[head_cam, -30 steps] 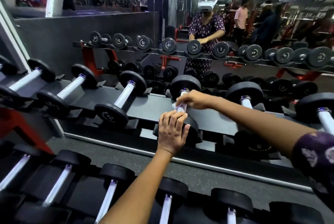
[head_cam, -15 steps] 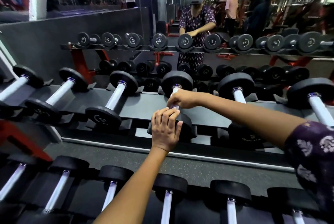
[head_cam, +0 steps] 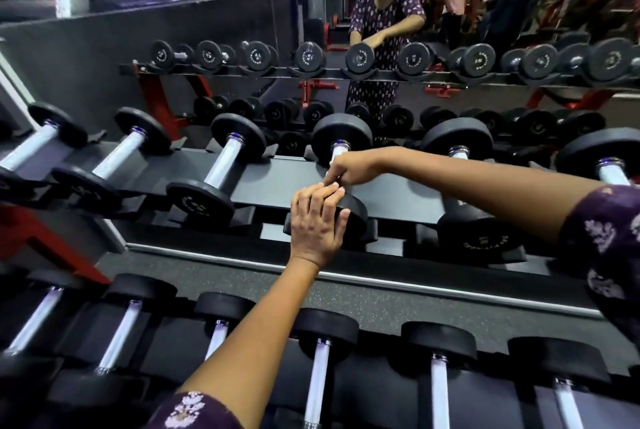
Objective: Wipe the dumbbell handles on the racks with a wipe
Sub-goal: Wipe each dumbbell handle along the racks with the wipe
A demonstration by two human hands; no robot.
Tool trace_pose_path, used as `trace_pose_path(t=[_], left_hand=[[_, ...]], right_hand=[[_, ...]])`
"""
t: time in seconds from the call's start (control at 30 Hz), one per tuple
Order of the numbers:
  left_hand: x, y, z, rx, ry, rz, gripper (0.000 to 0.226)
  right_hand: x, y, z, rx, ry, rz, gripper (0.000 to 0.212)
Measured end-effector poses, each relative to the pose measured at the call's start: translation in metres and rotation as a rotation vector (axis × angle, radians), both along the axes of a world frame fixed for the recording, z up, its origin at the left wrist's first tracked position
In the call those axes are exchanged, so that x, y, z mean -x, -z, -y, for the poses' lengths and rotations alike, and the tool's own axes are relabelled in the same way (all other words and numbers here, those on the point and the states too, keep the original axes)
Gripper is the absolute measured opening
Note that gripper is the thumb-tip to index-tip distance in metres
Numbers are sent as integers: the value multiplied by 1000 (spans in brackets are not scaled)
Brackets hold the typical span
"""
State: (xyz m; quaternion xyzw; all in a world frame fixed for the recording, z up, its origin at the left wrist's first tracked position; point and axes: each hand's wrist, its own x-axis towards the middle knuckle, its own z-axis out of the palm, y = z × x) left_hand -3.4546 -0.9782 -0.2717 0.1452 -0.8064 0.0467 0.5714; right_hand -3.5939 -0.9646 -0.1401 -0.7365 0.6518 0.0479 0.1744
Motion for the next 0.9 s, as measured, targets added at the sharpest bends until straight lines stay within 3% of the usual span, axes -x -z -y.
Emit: trace_pose_path(t=[0.13,0.27,0.47,0.63,0.77,0.9], left_hand=[[0,2,1,-20,13,1,36],[0,0,-1,-12,10,1,36],[-2,-1,0,1,13,5,35],[-1,1,-1,-14,4,12,36],[-2,-1,-2,-26,16,30,35],[-5,-3,-1,-38,33,42,36]], right_hand=[[4,13,-2,75,-16,11,36],[13,15,-12,80,-28,74,47],[37,0,15,208,-65,-256,45],[17,23,-3,216,-189,-134,46],[29,9,4,360,-68,-303,47],[15,25,-3,322,-67,-202,42]])
